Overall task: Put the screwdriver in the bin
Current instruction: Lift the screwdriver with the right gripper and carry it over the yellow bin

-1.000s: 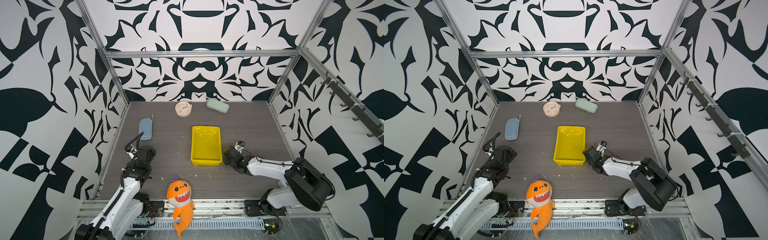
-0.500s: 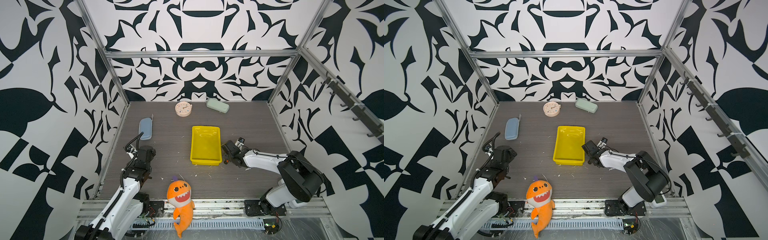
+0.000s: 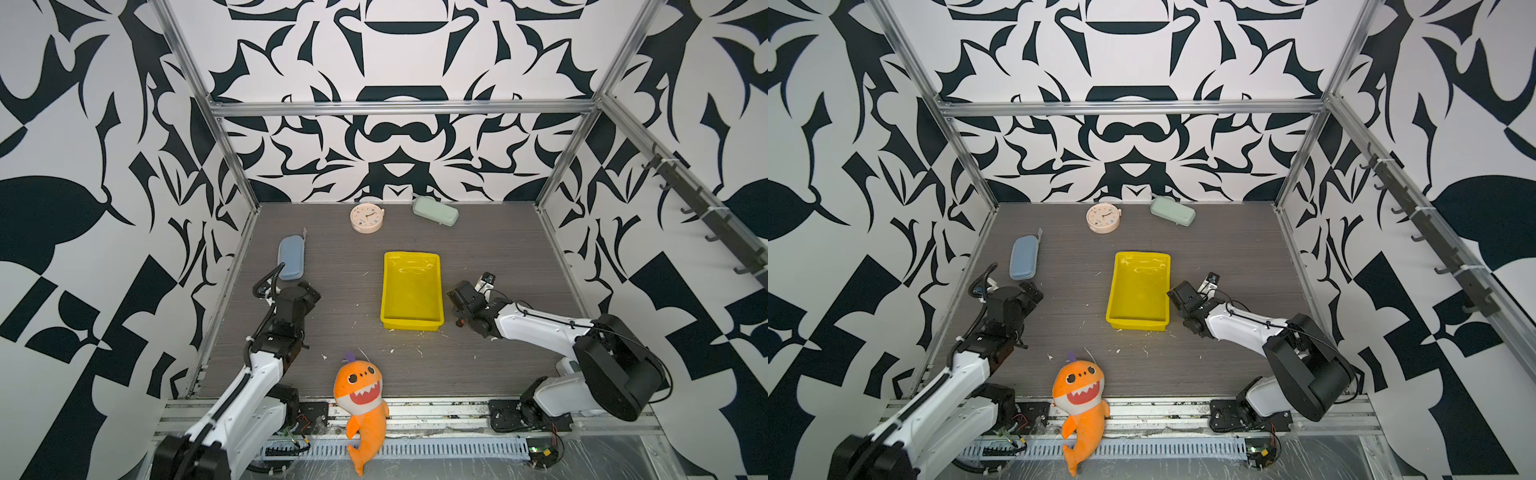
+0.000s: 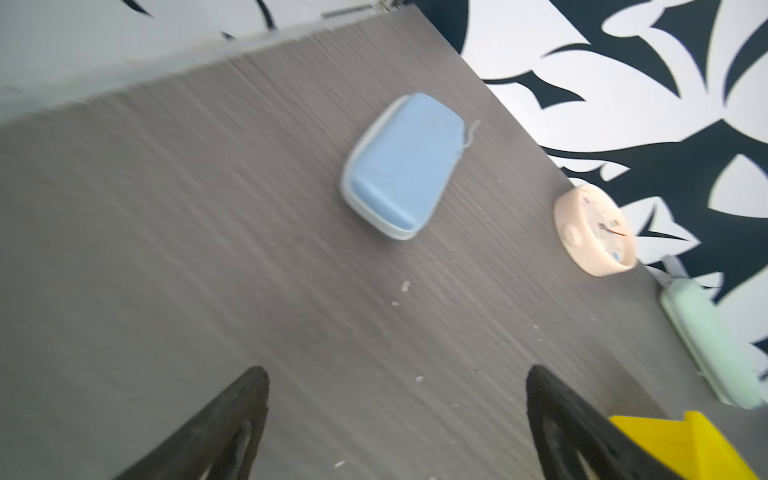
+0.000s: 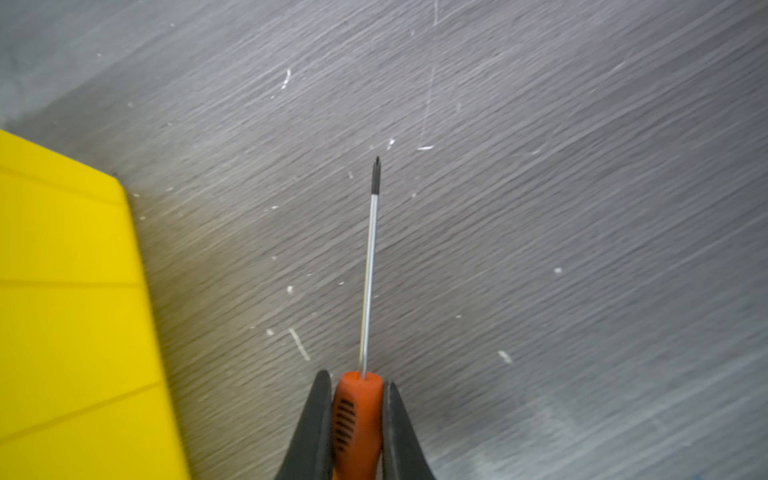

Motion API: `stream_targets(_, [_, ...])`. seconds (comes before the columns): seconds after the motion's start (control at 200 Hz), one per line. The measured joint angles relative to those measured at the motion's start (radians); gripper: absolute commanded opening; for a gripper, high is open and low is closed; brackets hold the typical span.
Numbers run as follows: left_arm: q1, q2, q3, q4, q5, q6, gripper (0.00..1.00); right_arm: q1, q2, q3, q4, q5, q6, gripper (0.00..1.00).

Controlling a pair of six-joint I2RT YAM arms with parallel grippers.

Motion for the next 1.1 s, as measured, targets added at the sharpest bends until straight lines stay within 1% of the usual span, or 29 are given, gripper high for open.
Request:
stream_targets(0.115, [-0.016, 0.197, 0.125, 0.048, 0.064, 0.010, 1.00, 0.011, -0.002, 0.000, -0.005, 0.040, -0.030, 0.14])
stream_targets(0.185, [-0.025, 0.262, 0.182, 0.107, 0.100, 0.034, 1.00, 0.024, -0.007, 0.000, -0.018, 0.061, -0.048, 0.13])
stream_targets(0.24, [-0.029, 0.290, 0.196, 0.162, 0.120, 0.049, 0.99, 0.036, -0.015, 0.003, -0.043, 0.073, -0.058, 0.13])
stream_targets(0.33, [-0.032, 0.307, 0.177, 0.237, 0.142, 0.058, 1.00, 0.051, -0.045, 0.011, -0.100, 0.091, -0.064, 0.13])
stream_targets(0.375, [-0.032, 0.310, 0.144, 0.293, 0.152, 0.060, 1.00, 0.056, -0.071, 0.016, -0.131, 0.097, -0.065, 0.13])
stream_targets(0.385, [-0.032, 0.310, 0.134, 0.305, 0.153, 0.060, 1.00, 0.057, -0.079, 0.017, -0.138, 0.098, -0.064, 0.11])
stream_targets(0.455, [-0.029, 0.309, 0.072, 0.359, 0.154, 0.044, 1.00, 0.063, -0.133, 0.026, -0.187, 0.100, -0.065, 0.09])
stream_targets(0.51, [-0.019, 0.301, 0.040, 0.358, 0.155, 0.033, 1.00, 0.074, -0.183, 0.040, -0.217, 0.100, -0.073, 0.10])
stream_targets(0.58, [-0.010, 0.269, 0.037, 0.324, 0.148, 0.019, 1.00, 0.084, -0.232, 0.068, -0.237, 0.108, -0.086, 0.09])
stream_targets(0.685, [-0.006, 0.232, 0.048, 0.325, 0.132, -0.001, 1.00, 0.104, -0.234, 0.151, -0.251, 0.131, -0.101, 0.09])
stream_targets(0.76, [-0.006, 0.244, 0.056, 0.333, 0.133, -0.022, 0.99, 0.130, -0.187, 0.237, -0.247, 0.159, -0.106, 0.10])
stream_targets(0.855, [-0.005, 0.290, 0.068, 0.333, 0.159, -0.043, 1.00, 0.195, -0.077, 0.362, -0.214, 0.201, -0.108, 0.09])
stream_targets(0.97, [-0.005, 0.336, 0.088, 0.328, 0.207, -0.047, 1.00, 0.285, 0.124, 0.532, -0.182, 0.226, -0.095, 0.09])
stream_targets(1.1, [-0.005, 0.379, 0.114, 0.328, 0.235, -0.047, 0.99, 0.342, 0.334, 0.679, -0.191, 0.219, -0.043, 0.09])
